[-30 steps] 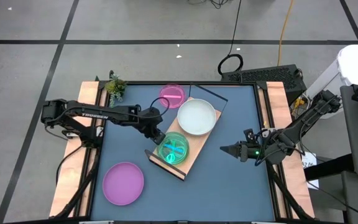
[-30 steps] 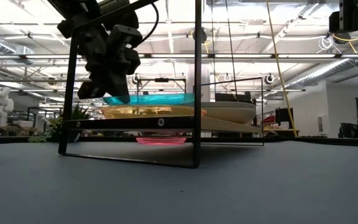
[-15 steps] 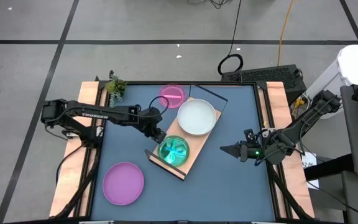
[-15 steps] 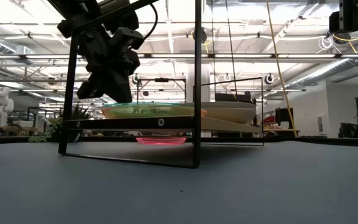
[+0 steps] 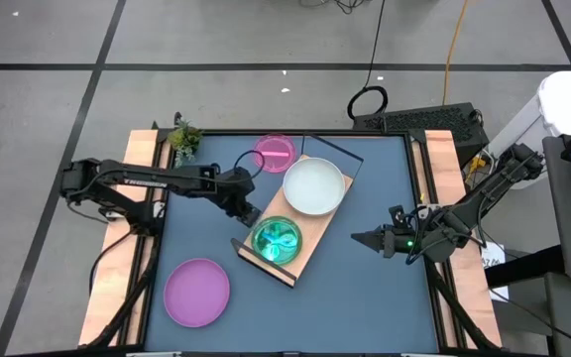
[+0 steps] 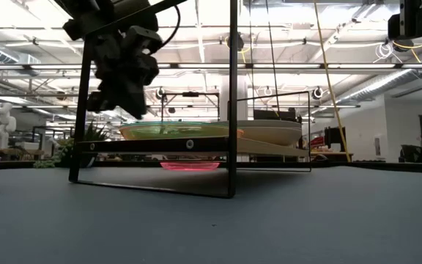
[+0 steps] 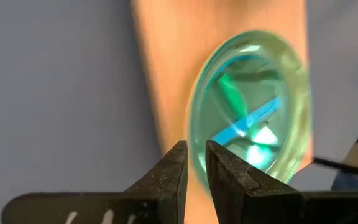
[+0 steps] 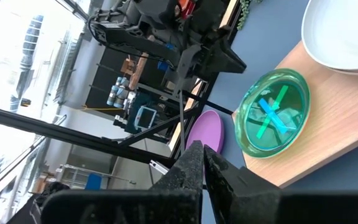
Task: Place and stack plates onto a shelf
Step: Stack the purple plate on top of the light gray plate on the shelf
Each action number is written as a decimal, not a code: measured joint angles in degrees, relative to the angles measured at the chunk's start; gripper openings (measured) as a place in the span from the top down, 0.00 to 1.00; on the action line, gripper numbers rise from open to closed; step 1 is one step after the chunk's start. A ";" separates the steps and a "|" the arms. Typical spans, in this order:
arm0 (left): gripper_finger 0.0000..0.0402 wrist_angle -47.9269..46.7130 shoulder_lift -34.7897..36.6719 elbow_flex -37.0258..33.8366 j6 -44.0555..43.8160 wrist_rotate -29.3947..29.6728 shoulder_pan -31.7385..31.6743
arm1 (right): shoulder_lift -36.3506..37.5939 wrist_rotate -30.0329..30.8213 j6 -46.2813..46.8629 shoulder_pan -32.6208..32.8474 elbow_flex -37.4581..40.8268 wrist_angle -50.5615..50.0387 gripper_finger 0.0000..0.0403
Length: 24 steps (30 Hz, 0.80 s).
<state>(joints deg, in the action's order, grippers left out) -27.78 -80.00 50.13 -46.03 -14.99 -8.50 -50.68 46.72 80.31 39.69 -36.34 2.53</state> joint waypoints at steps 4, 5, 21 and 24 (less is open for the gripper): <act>0.84 -5.22 2.53 -0.02 2.01 -0.06 -0.61 | 0.00 -0.27 0.00 -0.01 0.02 -0.77 1.00; 0.84 -6.83 3.11 0.00 3.03 -0.11 -0.87 | 0.00 -0.28 0.00 0.01 0.02 -0.84 1.00; 0.84 -23.12 9.23 -0.02 15.24 -5.37 -5.49 | 0.02 -0.46 0.00 0.01 0.02 -1.14 1.00; 0.84 -26.99 9.53 -0.02 19.32 -6.35 -4.42 | 0.02 -0.48 -0.24 0.01 0.02 -1.14 1.00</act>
<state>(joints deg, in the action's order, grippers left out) -54.78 -70.46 50.11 -26.71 -21.34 -12.93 -50.65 46.24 80.07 39.70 -36.32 1.39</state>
